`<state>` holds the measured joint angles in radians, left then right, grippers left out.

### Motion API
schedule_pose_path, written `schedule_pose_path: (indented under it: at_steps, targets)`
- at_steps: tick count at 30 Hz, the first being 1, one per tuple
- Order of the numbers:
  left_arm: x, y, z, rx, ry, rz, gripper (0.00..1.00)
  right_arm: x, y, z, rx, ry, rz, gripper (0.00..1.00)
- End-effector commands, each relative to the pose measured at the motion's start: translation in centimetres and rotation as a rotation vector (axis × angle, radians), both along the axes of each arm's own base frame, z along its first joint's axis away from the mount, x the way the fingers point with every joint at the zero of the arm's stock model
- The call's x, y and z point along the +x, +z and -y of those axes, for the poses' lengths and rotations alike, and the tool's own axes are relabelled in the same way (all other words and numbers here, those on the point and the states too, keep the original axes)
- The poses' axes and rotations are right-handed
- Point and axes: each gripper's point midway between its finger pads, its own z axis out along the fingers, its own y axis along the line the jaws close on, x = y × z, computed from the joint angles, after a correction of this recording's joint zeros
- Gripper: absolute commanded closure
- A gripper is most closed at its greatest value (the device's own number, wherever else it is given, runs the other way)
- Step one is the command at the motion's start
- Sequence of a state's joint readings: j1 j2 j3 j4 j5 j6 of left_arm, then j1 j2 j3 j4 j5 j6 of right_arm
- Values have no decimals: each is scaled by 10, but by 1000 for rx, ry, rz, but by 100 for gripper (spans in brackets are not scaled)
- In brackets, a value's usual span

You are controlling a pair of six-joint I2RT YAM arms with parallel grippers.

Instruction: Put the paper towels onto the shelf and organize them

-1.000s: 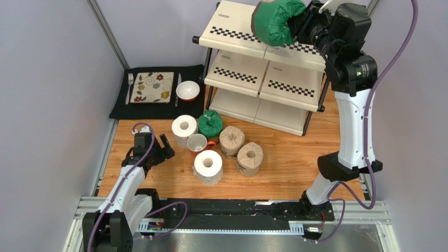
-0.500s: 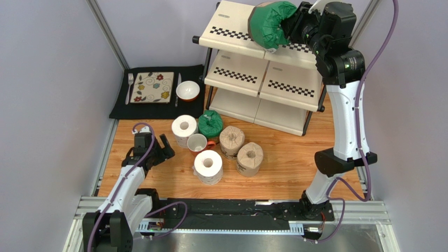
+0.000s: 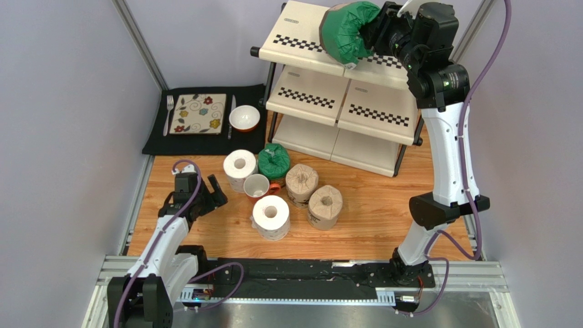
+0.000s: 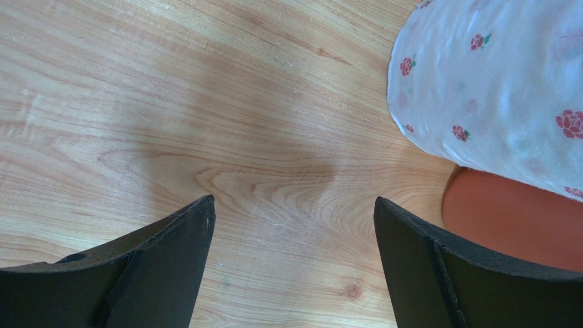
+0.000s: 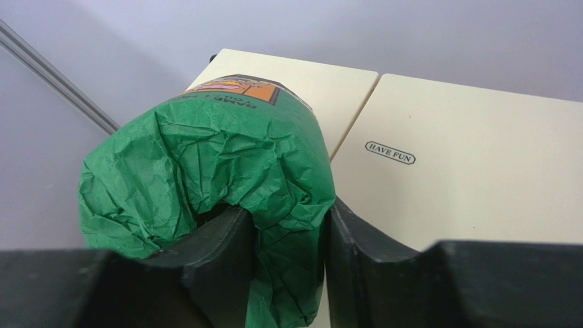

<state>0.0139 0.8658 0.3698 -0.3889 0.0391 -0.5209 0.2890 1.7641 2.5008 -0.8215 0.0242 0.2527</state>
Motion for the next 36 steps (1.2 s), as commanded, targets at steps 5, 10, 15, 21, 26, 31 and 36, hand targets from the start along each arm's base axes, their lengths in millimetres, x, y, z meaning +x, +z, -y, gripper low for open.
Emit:
schedule_pose_path:
  at_steps: [5, 10, 15, 21, 26, 31, 36]
  targets:
    - [10, 16, -2, 16, -6, 45, 6, 5, 31, -10, 36, 53, 124, 38]
    - [10, 16, -2, 15, -6, 45, 6, 9, 37, -12, 53, 55, 148, 30]
    - [9, 14, -2, 16, -9, 39, 6, 19, 33, -17, 66, 65, 141, 28]
    - [7, 11, -3, 22, -6, 31, 5, 19, 45, -25, 101, 99, 196, 27]
    - [6, 9, -3, 20, -7, 28, 5, 15, 66, -26, 134, 112, 264, 27]
    - [5, 8, -2, 15, -5, 26, 5, 0, 89, -22, 152, 119, 330, 27]
    - [5, 7, 0, 5, -8, 28, 5, -51, 105, -20, 158, 188, 368, 27]
